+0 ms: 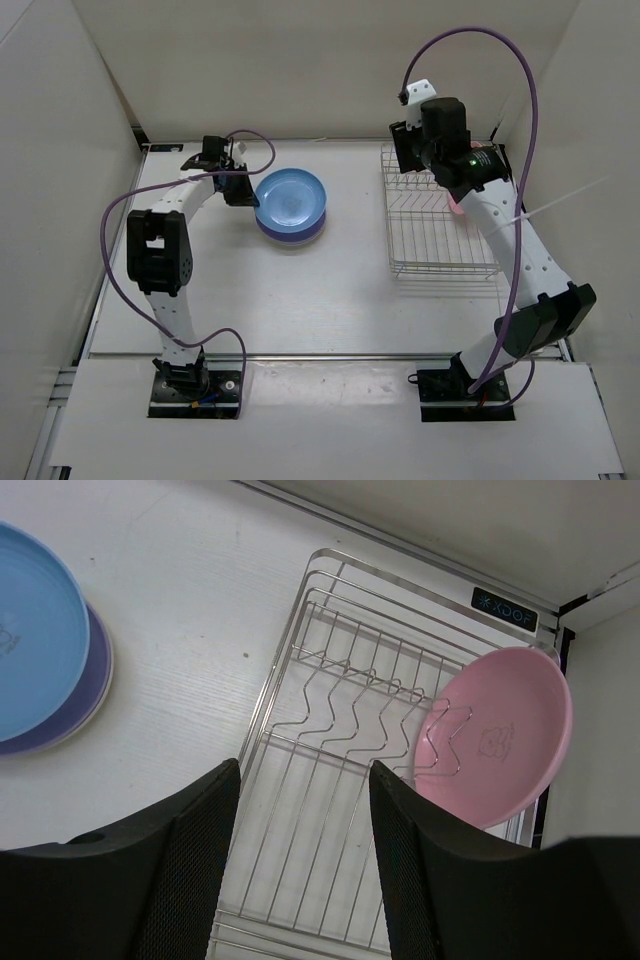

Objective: Unload the plates from the dish rack

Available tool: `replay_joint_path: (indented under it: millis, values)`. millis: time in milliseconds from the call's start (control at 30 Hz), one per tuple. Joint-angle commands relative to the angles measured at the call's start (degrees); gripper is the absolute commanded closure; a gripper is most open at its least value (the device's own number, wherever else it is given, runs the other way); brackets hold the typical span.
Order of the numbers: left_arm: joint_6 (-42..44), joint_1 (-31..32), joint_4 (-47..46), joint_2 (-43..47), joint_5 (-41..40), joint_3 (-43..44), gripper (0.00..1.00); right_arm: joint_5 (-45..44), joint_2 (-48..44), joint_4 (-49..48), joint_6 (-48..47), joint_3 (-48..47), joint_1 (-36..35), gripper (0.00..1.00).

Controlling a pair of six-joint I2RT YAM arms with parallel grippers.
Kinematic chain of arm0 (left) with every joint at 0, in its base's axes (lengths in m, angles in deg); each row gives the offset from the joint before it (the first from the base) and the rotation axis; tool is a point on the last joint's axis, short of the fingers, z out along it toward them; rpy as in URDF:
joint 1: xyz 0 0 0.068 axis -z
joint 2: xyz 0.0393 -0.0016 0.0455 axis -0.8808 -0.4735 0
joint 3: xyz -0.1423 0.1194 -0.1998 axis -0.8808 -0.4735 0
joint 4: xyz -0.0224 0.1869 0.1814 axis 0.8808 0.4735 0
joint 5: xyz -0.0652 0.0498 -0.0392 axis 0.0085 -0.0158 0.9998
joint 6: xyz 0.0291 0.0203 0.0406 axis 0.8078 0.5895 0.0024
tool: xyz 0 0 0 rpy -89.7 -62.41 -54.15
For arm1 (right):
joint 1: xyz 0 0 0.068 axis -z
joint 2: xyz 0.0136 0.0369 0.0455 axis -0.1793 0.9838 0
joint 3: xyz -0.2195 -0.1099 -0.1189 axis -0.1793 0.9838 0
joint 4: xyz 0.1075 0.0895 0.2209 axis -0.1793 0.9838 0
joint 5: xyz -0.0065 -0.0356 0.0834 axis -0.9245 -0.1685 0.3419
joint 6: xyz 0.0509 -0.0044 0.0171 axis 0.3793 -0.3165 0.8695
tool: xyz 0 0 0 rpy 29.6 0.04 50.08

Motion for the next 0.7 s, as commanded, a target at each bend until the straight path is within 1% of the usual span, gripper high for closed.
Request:
replay_joint_path:
  millis: [0,400,500,533,567,633,667]
  values:
    - [-0.07,-0.13,-1.17,-0.4,1.56,0.75,0.89,0.37,-2.58,-2.22,0.67,-0.04,-0.01,0.41]
    - [0.45,-0.13,-1.17,-3.21,1.56,0.76,0.89,0.89,-3.11,-2.22,0.67,-0.04,-0.01,0.41]
    - [0.45,-0.13,-1.17,-3.21,1.03,0.76,0.77,0.89,-3.11,-2.22,0.67,-0.04,-0.01,0.41]
    - [0.45,-0.13,-0.65,-3.21,1.03,0.76,0.68,0.89,-3.11,-2.22,0.67,-0.04,-0.01,0.41]
    - [0.45,-0.13,-0.64,-3.21,1.03,0.76,0.63,0.89,-3.11,-2.22,0.67,-0.04,-0.01,0.41]
    - [0.45,-0.13,-0.64,-3.21,1.56,0.76,0.56,0.89,-3.11,-2.22,0.67,-0.04,-0.01,0.41]
    - [0.45,-0.13,-0.64,-3.21,1.56,0.76,0.47,0.89,-3.11,-2.22,0.67,-0.04,-0.01,0.41]
